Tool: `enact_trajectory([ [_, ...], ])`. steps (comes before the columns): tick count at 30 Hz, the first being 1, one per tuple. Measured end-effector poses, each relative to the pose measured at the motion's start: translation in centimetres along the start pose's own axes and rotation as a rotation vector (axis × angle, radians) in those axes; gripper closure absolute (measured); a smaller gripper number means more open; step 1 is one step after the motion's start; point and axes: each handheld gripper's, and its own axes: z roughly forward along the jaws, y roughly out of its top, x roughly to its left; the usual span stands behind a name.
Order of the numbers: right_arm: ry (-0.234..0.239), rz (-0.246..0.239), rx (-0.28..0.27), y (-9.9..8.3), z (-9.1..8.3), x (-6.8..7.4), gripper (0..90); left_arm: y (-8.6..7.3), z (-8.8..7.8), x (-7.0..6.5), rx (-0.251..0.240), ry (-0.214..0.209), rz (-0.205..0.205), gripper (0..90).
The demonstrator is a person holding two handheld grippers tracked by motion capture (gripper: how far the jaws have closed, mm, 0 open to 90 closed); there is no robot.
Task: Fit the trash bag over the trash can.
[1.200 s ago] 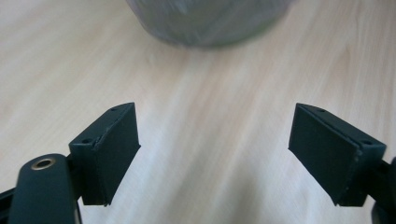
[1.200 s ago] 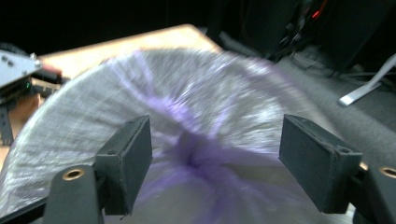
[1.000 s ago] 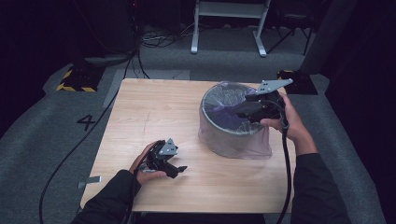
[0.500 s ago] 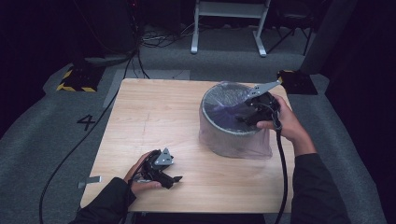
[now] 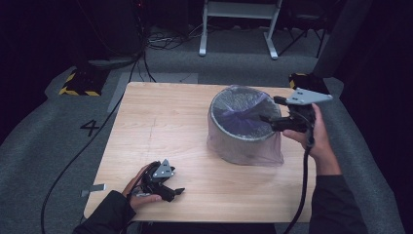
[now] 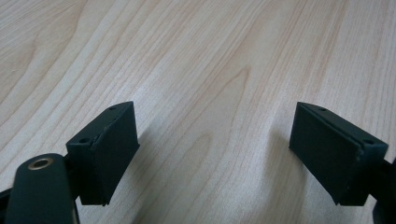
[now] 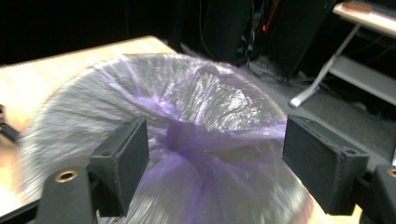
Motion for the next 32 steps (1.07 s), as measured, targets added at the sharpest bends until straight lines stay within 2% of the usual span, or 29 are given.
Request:
enact_trajectory([
  [3, -0.008, -0.027, -0.016, -1.1, -2.2, 0.6, 22.4, -0.1, -0.1, 0.0, 0.001, -0.002, 0.003, 15.0],
  [7, -0.043, -0.037, 0.013, -3.5, -4.1, 1.6, 21.5, -0.2, -0.2, 0.1, 0.001, 0.000, 0.001, 15.0],
  [11, -0.073, -0.003, 0.020, -6.8, -5.4, 2.5, 21.5, -0.5, -0.5, 0.2, 0.002, -0.001, 0.002, 15.0],
  [16, -0.070, 0.051, 0.098, -12.8, -4.7, 3.8, 20.3, -0.8, -0.8, 0.3, 0.002, -0.001, 0.002, 14.9],
  [18, -0.048, 0.096, 0.133, -15.6, -4.0, 4.1, 20.3, -0.8, -0.8, 0.3, 0.000, -0.003, 0.003, 14.9],
  [20, -0.050, 0.135, 0.171, -18.2, -3.2, 4.3, 20.5, -0.9, -0.9, 0.3, 0.000, -0.004, 0.003, 14.9],
  [22, -0.042, 0.144, 0.234, -20.4, -2.6, 4.5, 18.7, -0.9, -0.9, 0.3, 0.001, -0.005, 0.004, 14.8],
  [24, -0.032, 0.184, 0.251, -22.2, -2.2, 4.6, 19.5, -0.9, -0.9, 0.3, 0.001, -0.006, 0.005, 14.8],
  [26, -0.009, 0.213, 0.283, -23.6, -1.9, 4.8, 18.0, -0.9, -0.9, 0.3, 0.000, -0.007, 0.006, 14.7],
  [27, -0.017, 0.224, 0.281, -23.6, -2.1, 4.7, 17.7, -0.9, -0.8, 0.4, 0.000, -0.008, 0.005, 14.7],
  [29, -0.034, 0.237, 0.232, -23.7, -2.5, 4.7, 18.6, -0.8, -0.8, 0.4, 0.000, -0.009, 0.006, 14.5],
  [32, -0.041, 0.244, 0.265, -23.8, -2.4, 4.6, 17.9, -0.8, -0.8, 0.4, 0.001, -0.010, 0.006, 14.3],
])
